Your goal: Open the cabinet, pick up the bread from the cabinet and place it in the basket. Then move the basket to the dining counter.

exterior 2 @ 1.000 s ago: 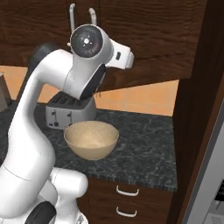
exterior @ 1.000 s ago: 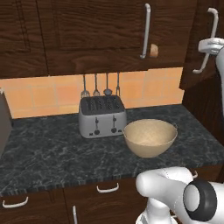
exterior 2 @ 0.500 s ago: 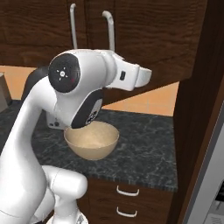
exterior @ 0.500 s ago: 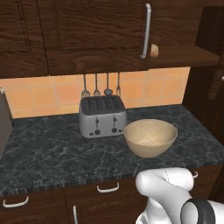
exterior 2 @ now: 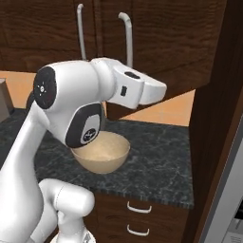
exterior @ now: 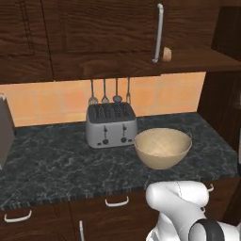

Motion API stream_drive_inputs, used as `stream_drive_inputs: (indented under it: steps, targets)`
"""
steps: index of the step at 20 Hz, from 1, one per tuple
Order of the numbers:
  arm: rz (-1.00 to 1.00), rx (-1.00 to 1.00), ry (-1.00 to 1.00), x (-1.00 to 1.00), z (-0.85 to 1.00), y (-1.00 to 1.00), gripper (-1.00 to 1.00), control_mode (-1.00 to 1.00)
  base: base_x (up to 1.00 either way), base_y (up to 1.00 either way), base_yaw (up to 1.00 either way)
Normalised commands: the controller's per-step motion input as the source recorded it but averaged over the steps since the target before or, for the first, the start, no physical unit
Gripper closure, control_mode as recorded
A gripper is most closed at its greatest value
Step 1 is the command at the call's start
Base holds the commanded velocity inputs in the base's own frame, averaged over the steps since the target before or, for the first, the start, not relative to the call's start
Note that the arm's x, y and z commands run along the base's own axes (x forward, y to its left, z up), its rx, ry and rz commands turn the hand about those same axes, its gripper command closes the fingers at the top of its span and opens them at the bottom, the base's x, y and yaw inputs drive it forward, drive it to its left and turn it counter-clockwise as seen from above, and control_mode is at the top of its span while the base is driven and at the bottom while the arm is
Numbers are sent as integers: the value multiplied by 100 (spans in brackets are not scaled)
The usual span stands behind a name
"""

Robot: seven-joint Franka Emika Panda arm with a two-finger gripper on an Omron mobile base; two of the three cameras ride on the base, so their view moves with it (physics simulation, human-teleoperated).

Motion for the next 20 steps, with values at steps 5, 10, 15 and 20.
stream_drive_inputs:
  steps: [5,10,15,20]
  targets:
    - [-7,4,1,-72,0,-100,100,-100,0,0,0]
    - [-5,4,-1,-89,-6,-99,100,-100,0,0,0]
    - [0,1,-15,-100,3,-22,-100,-100,0,0,0]
    - [0,4,-26,-100,17,13,-100,-100,0,0,0]
